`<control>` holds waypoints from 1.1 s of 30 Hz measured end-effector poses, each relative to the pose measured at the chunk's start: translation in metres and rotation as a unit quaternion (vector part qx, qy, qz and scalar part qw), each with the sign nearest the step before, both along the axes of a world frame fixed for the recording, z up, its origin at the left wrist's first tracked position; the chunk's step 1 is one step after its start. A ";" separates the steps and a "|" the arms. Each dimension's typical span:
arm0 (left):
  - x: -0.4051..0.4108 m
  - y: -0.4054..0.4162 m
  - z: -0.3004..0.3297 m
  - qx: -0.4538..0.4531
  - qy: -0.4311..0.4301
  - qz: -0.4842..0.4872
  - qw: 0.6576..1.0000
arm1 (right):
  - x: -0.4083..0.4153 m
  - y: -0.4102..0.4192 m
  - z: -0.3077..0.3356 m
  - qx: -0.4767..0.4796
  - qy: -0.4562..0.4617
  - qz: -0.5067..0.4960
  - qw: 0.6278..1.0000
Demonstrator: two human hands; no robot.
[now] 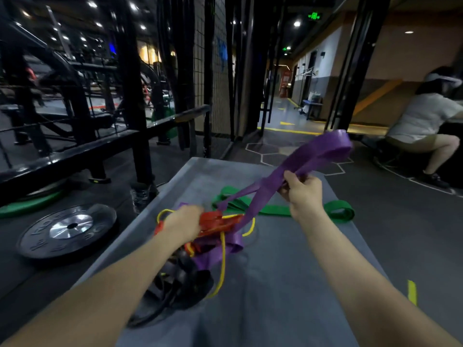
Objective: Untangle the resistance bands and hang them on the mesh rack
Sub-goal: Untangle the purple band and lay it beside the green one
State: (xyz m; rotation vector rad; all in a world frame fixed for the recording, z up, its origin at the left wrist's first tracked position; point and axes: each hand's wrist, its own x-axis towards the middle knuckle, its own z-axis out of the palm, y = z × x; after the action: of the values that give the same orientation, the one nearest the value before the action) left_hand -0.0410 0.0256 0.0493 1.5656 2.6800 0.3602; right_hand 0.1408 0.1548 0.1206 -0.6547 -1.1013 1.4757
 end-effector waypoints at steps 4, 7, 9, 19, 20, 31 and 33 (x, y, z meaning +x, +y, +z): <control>-0.020 -0.016 0.001 -0.043 0.018 0.058 0.997 | 0.007 0.010 -0.021 -0.048 -0.017 -0.012 0.999; -0.016 -0.013 0.009 -0.029 -0.085 0.025 0.996 | -0.002 0.006 -0.032 -0.063 -0.030 0.001 0.998; 0.006 0.000 0.016 0.061 -0.161 -0.025 0.985 | -0.010 0.001 -0.035 -0.059 -0.043 0.012 0.997; 0.056 0.024 -0.026 0.074 -0.014 -0.018 0.997 | 0.008 0.009 -0.029 -0.103 -0.016 0.014 0.994; 0.058 0.023 -0.029 0.074 0.031 -0.022 0.997 | 0.011 0.010 -0.036 -0.118 -0.010 0.003 0.993; 0.041 0.025 -0.051 0.054 0.089 -0.075 0.992 | 0.072 0.002 -0.112 -0.038 -0.660 0.039 0.749; 0.040 0.025 -0.050 0.050 0.086 -0.080 0.992 | 0.064 -0.006 -0.098 0.082 -0.737 -0.044 0.670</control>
State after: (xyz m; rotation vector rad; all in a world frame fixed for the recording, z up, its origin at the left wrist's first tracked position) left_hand -0.0012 0.0508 -0.0003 1.9086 2.6697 0.3751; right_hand 0.2045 0.1488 0.0229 -1.8578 -2.2847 0.4526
